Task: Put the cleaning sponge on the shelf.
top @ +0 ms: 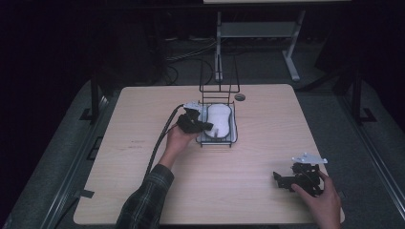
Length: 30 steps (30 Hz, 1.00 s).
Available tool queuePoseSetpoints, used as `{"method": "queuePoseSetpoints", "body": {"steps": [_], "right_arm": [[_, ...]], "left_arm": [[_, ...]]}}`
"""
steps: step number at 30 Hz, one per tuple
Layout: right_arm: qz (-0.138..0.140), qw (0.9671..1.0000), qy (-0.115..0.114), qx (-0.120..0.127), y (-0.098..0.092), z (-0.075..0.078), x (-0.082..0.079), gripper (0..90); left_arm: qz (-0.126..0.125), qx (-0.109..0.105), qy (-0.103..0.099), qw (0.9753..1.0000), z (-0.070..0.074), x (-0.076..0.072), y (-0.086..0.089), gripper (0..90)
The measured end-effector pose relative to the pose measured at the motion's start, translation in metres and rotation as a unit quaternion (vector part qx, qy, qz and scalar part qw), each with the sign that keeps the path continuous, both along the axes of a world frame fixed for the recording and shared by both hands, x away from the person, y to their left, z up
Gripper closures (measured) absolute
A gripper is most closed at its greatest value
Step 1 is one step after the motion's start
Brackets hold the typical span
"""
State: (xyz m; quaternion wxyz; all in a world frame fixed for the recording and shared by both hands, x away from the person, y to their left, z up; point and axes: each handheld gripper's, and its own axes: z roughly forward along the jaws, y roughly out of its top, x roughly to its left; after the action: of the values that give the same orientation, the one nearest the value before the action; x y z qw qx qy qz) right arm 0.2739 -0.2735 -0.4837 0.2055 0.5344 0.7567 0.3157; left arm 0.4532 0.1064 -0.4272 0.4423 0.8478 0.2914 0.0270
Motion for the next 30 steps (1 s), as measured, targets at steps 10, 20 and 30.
{"method": "queuePoseSetpoints", "body": {"steps": [10, 20, 30], "right_arm": [[0.000, 1.0000, 0.000, 0.000, 0.000, 0.000, 0.000, 0.0], [0.000, 1.0000, 0.000, 0.000, 0.000, 0.000, 0.000, 0.0], [0.000, 1.0000, 0.000, 0.000, 0.000, 0.000, 0.000, 0.0]], "left_arm": [[0.005, -0.002, 0.003, 1.0000, 0.011, -0.015, 0.024, 69.0], [0.033, 0.020, -0.015, 0.9991, 0.015, -0.050, 0.059, 34.5], [0.063, 0.038, -0.029, 0.9969, 0.008, -0.096, 0.092, 26.7]]}}
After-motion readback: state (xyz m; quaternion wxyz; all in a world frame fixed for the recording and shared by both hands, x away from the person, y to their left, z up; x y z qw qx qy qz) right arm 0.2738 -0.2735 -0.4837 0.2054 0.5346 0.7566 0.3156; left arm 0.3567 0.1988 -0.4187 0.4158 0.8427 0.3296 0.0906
